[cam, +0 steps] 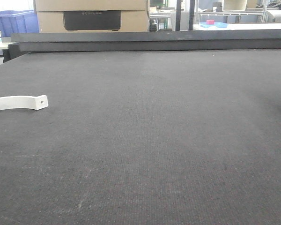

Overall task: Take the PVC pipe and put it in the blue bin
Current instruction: 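Close left and right grippers on the pipe arc ends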

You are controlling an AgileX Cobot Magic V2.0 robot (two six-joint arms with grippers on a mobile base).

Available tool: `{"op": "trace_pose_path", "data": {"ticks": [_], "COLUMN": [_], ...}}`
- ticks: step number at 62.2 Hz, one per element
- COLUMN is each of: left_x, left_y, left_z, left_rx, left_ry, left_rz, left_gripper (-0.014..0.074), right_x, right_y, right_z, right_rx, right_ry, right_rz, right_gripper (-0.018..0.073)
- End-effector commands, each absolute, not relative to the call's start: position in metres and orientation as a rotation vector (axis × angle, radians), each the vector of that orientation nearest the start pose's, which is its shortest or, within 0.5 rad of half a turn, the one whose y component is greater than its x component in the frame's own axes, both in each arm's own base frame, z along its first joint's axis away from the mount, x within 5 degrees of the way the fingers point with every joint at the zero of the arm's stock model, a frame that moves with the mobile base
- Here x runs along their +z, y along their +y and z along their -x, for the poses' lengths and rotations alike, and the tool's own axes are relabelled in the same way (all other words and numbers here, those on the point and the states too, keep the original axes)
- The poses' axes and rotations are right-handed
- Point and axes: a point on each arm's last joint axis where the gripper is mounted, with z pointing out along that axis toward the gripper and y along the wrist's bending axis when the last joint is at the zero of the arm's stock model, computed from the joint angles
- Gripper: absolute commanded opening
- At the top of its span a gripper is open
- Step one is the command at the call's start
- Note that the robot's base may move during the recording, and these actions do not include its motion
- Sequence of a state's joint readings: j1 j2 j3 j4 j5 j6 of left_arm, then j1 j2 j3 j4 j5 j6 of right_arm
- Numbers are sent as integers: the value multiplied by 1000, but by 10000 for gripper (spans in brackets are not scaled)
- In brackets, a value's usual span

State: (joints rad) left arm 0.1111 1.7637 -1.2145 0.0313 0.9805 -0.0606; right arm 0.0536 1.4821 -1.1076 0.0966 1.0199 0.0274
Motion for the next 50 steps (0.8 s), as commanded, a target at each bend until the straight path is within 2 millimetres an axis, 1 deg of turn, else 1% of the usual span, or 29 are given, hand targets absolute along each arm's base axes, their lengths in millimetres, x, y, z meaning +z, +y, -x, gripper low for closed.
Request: {"op": "trace_pose_path", "data": {"ticks": [1,25,36,42,47,50], "left_x": [212,197,197,196,196,196], "left_y": [37,34,33,34,33,33], "left_z": [-338,-343,-343,-343,-342,-342], "left_rx": [30,22,19,19,19,19], "left_ry": [2989,3026,3030,3032,3041,3046], "left_rz": [221,177,179,179,177,177], "left_gripper": [335,335,335,300,222,146], "right_x": [271,271,271,271,271,271], "right_y": [23,23,23,23,23,23], "right_z": [-283,-284,-284,-284,-284,-284], "right_rx": [137,137,137,137,139,139], "right_ry": [2862,2859,2859,2859,2856,2852], "right_rz": [-12,-12,-12,-12,-13,-13], "right_gripper": [-162,-162,-162,-162,-162,-162]}}
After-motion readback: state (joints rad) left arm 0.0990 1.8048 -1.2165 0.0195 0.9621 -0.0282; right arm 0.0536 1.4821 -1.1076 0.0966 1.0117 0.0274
